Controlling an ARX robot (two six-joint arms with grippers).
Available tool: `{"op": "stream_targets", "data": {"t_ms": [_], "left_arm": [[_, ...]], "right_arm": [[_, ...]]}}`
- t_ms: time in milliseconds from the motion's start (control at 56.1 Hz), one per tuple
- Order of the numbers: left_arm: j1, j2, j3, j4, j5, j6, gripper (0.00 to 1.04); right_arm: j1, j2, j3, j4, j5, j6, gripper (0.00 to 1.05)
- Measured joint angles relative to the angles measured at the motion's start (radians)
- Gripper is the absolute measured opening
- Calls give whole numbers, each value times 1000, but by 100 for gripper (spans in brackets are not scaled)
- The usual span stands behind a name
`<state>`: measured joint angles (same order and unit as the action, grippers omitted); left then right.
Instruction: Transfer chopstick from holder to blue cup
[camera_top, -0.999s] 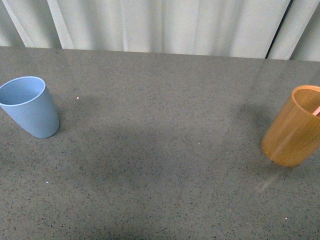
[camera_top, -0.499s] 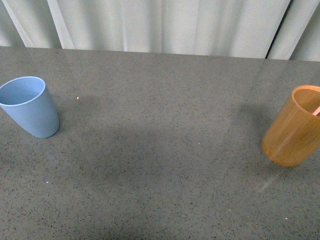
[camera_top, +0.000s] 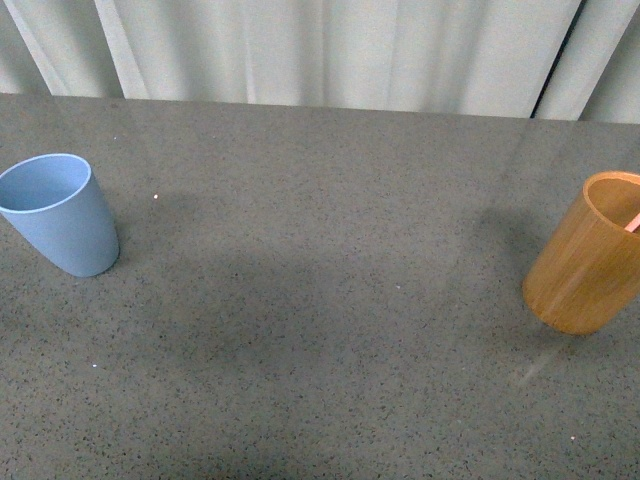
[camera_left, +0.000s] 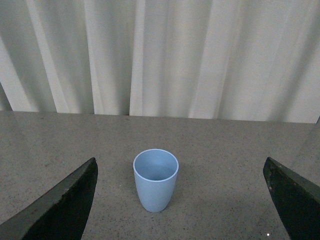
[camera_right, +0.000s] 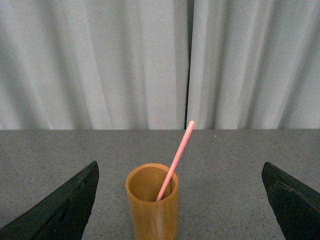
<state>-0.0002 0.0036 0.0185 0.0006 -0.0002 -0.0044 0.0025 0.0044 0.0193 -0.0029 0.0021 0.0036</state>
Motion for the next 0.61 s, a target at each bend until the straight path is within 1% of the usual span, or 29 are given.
{"op": "stream_targets", "data": {"t_ms": [54, 89, 107, 143, 161, 214, 285, 339, 446, 499, 607], "left_arm": [[-7, 8, 3, -11, -23, -4, 98], [-40, 58, 37, -106, -141, -44, 98], [-48, 78, 47, -130, -169, -61, 98], [-55, 174, 84, -178, -256, -92, 98], [-55, 212, 93, -176, -271, -101, 98], [-35, 325, 120, -144, -253, -118, 98], [5, 507, 182, -53, -196, -111, 98], [25, 615, 237, -15, -171, -96, 98], [61, 925, 413, 28, -84, -32, 98], [69, 1026, 470, 21, -67, -14, 98], [82, 1256, 602, -48, -64, 12, 98]], "right_arm": [[0, 0, 0, 0, 0, 0, 95], [0, 0, 0, 0, 0, 0, 95], [0, 0, 0, 0, 0, 0, 95], [0, 0, 0, 0, 0, 0, 95], [0, 0, 0, 0, 0, 0, 95], [0, 0, 0, 0, -1, 0, 95], [0, 0, 0, 0, -1, 0, 95], [0, 0, 0, 0, 0, 0, 95], [0, 0, 0, 0, 0, 0, 95], [0, 0, 0, 0, 0, 0, 95], [0, 0, 0, 0, 0, 0, 95]]}}
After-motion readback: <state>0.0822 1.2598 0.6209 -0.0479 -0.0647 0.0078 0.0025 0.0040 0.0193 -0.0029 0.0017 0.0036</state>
